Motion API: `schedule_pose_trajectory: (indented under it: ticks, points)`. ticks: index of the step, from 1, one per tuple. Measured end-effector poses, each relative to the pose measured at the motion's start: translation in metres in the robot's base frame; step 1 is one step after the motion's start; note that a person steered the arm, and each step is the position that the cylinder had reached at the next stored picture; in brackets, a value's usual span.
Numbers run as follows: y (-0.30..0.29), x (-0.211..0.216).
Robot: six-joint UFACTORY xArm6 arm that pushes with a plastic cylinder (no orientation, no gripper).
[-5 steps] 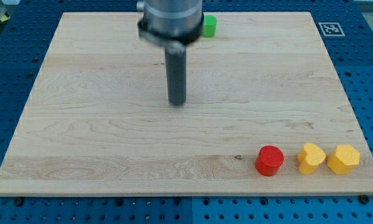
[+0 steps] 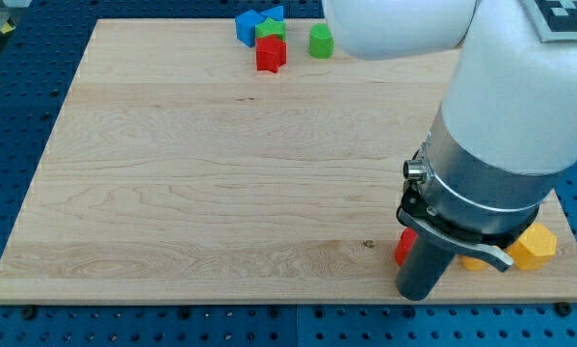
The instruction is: Push the red circle into the green circle
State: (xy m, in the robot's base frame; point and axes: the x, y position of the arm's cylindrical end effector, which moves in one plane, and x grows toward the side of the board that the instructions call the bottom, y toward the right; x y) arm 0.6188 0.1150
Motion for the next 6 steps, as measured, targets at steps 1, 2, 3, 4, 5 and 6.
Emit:
schedule_pose_trajectory:
  ticks: [1,2,3,4,5,6]
  points:
    - [0.004,0.0]
    - [0.029,0.0]
    - [0.037,-0.007]
    - [0.029,-0.028]
    - [0.01,-0.037]
    - [-0.017,-0.037]
